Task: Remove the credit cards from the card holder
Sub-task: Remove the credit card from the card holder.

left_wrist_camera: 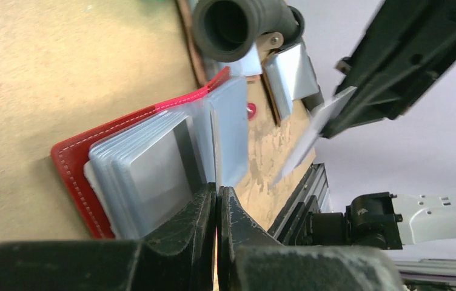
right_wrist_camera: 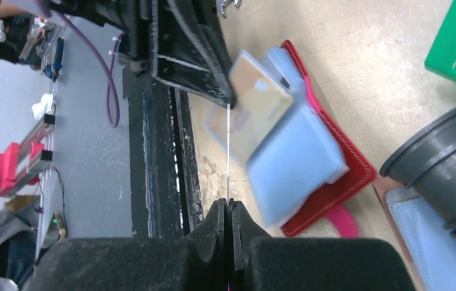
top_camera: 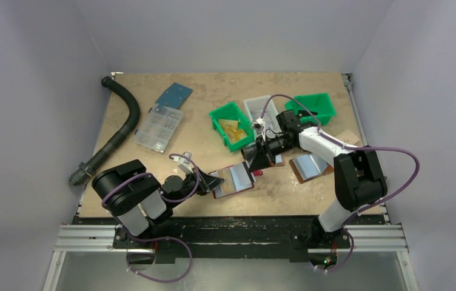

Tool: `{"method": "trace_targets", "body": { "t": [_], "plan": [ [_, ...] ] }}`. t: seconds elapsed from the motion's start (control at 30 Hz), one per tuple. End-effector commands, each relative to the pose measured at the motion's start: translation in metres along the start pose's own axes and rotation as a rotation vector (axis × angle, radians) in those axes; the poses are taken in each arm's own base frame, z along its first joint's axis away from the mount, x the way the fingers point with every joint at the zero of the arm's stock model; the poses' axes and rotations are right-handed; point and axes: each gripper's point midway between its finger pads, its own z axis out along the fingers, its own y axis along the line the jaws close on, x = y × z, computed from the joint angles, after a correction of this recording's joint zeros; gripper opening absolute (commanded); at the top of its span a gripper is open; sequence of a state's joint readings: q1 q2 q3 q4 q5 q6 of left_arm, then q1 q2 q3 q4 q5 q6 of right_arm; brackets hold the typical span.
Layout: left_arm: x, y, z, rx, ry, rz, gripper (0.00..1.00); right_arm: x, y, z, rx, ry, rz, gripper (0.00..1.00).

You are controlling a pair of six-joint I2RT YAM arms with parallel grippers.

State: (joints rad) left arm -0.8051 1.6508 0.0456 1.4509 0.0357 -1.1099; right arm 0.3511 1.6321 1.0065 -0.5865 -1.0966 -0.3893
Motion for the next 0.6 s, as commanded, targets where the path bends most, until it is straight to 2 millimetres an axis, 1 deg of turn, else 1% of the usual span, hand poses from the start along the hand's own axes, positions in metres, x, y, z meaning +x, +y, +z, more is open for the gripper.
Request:
{"method": "trace_targets", "body": {
  "t": [0.0, 0.07, 0.13, 0.2, 0.27, 0.37, 0.47, 0.53, 0.57],
  "plan": [
    [-0.018, -0.03, 0.003, 0.135, -0.044, -0.072, 0.0, -0.016, 0.03, -0.018, -0.073, -0.021, -0.188, 0.0],
    [-0.011, -0.021, 0.007, 0.1, -0.01, -0.094, 0.0, -0.018, 0.036, -0.025, -0.072, -0.024, -0.246, 0.0],
    [-0.006, -0.016, 0.011, 0.084, 0.018, -0.104, 0.0, -0.022, 0.037, -0.032, -0.04, -0.027, -0.283, 0.0],
    [-0.003, -0.01, 0.013, 0.064, 0.034, -0.111, 0.0, -0.028, 0.033, -0.042, 0.015, -0.016, -0.327, 0.0],
    [-0.002, -0.006, 0.013, 0.048, 0.043, -0.111, 0.0, -0.04, 0.027, -0.052, 0.094, 0.007, -0.378, 0.0],
    [-0.001, -0.002, 0.014, 0.023, 0.057, -0.097, 0.0, -0.067, 0.015, -0.076, 0.256, 0.047, -0.484, 0.0],
    [-0.001, 0.004, 0.015, -0.026, 0.068, -0.069, 0.0, -0.106, 0.008, -0.104, 0.422, 0.057, -0.653, 0.0],
    [0.002, 0.013, 0.017, -0.089, 0.095, -0.046, 0.0, -0.124, 0.003, -0.116, 0.488, 0.066, -0.77, 0.0],
    [0.002, 0.016, 0.019, -0.124, 0.111, -0.033, 0.0, -0.13, 0.0, -0.12, 0.509, 0.083, -0.834, 0.0]
  ]
}}
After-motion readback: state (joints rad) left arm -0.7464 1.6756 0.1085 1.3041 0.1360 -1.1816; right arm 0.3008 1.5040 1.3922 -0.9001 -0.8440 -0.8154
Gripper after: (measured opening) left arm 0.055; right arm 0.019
